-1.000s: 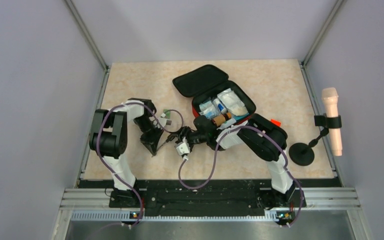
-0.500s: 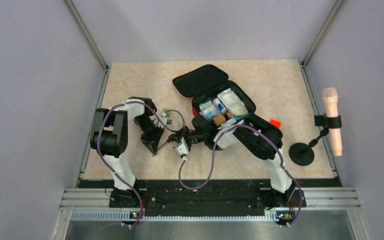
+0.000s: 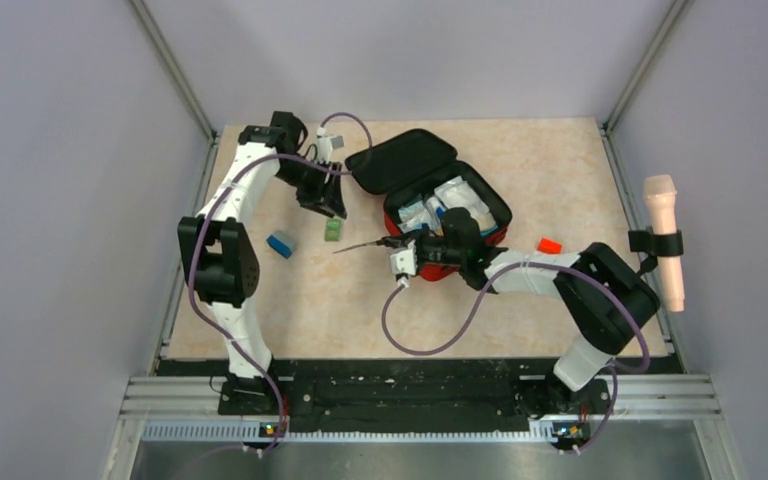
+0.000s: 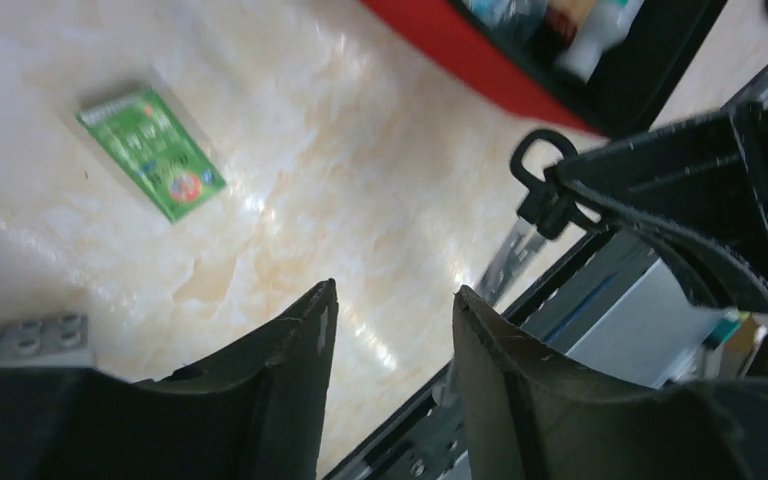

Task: Organize the medicine kit

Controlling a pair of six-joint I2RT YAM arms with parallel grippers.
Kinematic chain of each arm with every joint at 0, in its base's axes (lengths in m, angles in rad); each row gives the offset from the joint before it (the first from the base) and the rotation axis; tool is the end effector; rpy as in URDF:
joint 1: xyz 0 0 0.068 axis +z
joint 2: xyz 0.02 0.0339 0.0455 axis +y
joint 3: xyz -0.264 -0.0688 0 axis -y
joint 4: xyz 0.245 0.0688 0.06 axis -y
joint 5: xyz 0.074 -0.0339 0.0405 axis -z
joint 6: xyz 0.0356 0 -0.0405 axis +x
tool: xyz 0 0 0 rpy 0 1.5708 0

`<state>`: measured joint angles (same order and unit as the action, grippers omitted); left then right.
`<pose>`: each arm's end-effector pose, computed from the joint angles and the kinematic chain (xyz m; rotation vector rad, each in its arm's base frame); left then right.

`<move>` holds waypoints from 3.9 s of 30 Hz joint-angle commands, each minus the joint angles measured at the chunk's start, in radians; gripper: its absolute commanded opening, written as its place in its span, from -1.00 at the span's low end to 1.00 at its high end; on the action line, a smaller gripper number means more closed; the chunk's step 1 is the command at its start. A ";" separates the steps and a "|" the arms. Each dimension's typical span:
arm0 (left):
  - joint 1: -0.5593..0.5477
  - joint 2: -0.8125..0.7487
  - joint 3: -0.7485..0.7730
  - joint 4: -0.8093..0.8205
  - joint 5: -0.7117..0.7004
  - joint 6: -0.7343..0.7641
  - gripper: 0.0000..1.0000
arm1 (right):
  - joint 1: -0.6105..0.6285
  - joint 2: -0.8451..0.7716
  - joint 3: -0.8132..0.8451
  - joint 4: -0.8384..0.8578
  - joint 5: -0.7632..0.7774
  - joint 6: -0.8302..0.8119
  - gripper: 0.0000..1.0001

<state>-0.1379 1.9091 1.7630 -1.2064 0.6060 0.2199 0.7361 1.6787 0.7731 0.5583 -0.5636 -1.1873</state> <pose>0.3747 -0.0725 0.2854 0.5881 2.7174 -0.8555 0.2427 0.2456 0.1848 -1.7150 0.7428 0.2294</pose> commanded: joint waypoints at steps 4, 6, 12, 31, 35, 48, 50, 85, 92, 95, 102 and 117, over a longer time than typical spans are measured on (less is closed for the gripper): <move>0.041 0.108 0.071 0.337 0.128 -0.435 0.40 | -0.087 -0.225 0.044 -0.224 0.099 0.268 -1.00; 0.072 0.121 0.032 0.488 0.170 -0.587 0.46 | -0.108 -0.288 0.058 -0.285 0.137 0.353 -1.00; 0.123 0.262 0.016 0.797 0.241 -0.968 0.46 | -0.169 -0.432 0.110 -0.466 0.303 0.618 -1.00; 0.131 0.636 0.061 1.464 0.387 -1.462 0.41 | -0.231 -0.537 0.231 -1.029 0.323 0.448 -1.00; 0.154 0.673 0.090 1.472 0.361 -1.485 0.39 | -0.231 -0.524 0.244 -1.066 0.336 0.435 -1.00; 0.157 0.739 0.263 1.655 0.330 -1.506 0.29 | -0.230 -0.495 0.257 -1.069 0.342 0.431 -1.00; 0.159 0.717 0.252 1.700 0.341 -1.527 0.22 | -0.231 -0.492 0.254 -1.054 0.340 0.435 -1.00; 0.077 0.134 -0.086 1.525 0.496 -0.983 -1.00 | -0.292 -0.598 0.168 -0.800 0.272 0.437 -1.00; 0.066 -0.036 -0.170 1.270 0.502 -0.644 -1.00 | -0.397 -0.516 0.097 -0.845 0.202 0.279 -1.00; 0.064 -0.082 -0.163 1.118 0.509 -0.496 -1.00 | -0.401 -0.439 0.077 -0.811 0.207 0.198 -1.00; 0.064 -0.164 -0.128 0.816 0.460 -0.150 -1.00 | -0.387 -0.268 0.074 -0.704 0.132 0.080 -1.00; 0.009 -0.105 -0.134 1.041 0.373 -0.280 -0.58 | -0.154 -0.272 0.028 -0.824 -0.098 0.327 -1.00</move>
<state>-0.0990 1.7683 1.5715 -0.2474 0.9939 -0.0235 0.4995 1.3796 0.7837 -0.2382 -0.4961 -0.9920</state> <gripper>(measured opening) 0.185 0.049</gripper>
